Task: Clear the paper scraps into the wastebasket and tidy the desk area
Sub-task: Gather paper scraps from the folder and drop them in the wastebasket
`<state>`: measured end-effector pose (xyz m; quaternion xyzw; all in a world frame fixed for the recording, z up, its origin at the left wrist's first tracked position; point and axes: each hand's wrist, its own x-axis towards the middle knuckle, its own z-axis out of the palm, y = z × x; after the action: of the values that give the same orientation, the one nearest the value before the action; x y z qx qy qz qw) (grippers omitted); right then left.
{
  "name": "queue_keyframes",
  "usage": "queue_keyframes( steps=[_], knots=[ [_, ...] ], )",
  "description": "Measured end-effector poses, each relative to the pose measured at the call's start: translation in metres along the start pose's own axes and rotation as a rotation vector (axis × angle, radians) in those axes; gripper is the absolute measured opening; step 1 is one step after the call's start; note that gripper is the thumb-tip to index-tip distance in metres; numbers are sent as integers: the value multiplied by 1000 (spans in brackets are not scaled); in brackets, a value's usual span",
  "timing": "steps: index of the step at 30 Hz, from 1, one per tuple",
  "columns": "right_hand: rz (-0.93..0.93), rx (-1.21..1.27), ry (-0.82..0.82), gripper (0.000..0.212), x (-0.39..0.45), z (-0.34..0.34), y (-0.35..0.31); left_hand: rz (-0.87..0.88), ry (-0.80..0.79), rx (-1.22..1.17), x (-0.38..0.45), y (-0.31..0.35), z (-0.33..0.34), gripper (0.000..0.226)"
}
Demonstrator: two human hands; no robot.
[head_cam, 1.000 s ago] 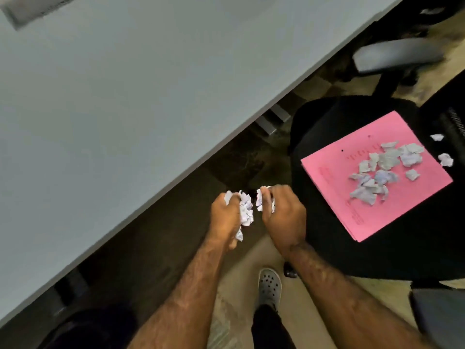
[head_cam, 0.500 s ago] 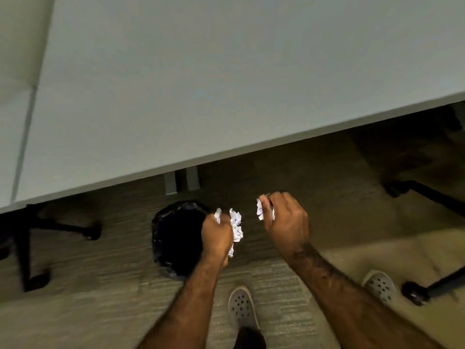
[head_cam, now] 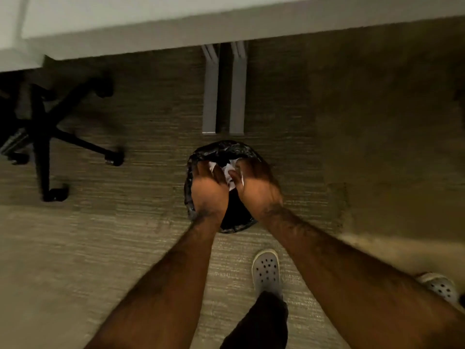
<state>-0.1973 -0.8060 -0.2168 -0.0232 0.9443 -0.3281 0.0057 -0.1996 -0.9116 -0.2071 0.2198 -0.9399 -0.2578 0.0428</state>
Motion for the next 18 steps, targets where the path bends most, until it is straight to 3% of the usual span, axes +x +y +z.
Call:
queue_keyframes(
  steps=[5,9,12,18],
  knots=[
    [42,-11,-295,60,3,13,-6,26,-36,90,2,-20,-1,48],
    [35,-114,-445,58,-1,15,-9,59,-143,207,-9,-29,-4,58],
    [24,-170,-439,61,-2,13,-10,111,-211,341,-11,-37,-6,69],
    [-6,-134,-403,67,-6,4,-17,139,-233,375,-13,-33,-11,65]
  ],
)
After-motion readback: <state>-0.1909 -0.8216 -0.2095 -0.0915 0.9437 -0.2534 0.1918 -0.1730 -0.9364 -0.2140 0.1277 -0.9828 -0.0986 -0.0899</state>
